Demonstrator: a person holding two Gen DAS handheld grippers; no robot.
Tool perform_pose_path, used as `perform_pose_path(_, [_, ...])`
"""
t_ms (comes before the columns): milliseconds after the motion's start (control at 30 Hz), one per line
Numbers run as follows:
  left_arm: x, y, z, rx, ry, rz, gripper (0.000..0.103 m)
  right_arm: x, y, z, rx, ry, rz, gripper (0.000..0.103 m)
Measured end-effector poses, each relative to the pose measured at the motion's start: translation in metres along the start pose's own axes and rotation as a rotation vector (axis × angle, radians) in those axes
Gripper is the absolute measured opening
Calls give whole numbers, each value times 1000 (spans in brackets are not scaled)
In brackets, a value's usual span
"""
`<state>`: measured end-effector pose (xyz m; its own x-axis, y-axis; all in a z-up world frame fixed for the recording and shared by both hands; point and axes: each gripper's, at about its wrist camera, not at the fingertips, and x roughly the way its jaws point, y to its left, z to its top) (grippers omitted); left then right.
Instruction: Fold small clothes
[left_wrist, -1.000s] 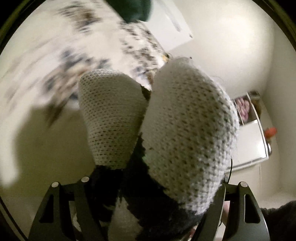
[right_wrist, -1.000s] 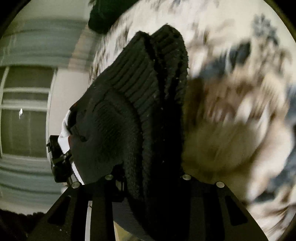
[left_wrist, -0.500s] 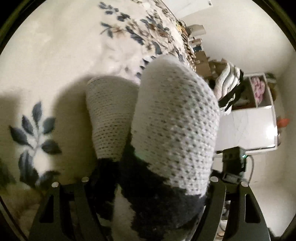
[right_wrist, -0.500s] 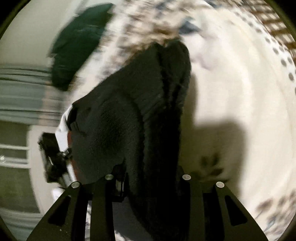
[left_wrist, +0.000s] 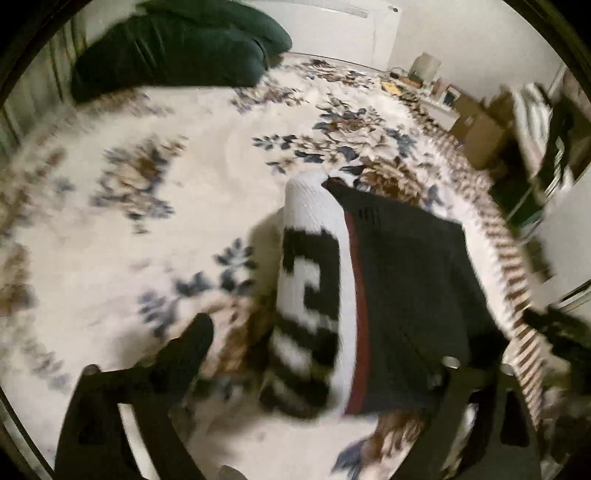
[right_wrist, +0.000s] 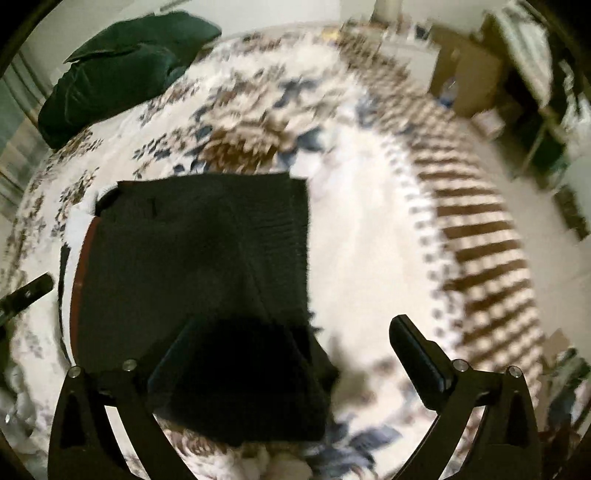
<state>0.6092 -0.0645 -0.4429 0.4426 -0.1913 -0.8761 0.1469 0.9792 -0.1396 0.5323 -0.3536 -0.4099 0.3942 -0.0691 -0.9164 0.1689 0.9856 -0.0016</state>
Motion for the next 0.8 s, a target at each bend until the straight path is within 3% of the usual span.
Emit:
perform_pose_path(133, [-51,-27,-29,43,-45,108,96,-55,5,-28,1,-34,-31,103])
perform_pose_path(233, [-87,-49,-39,54,-81,138,96,-98,9,-47,-11,-57,-38,103])
perform_pose_path(533, [-212,-98,-67,37,-150,122,96,-245,3,-94,-52,-143,-48,103])
perform_pose_path(800, [-325,-118,-96,35,-195,98,96,-396,6,-133,-63,-252,-54,103])
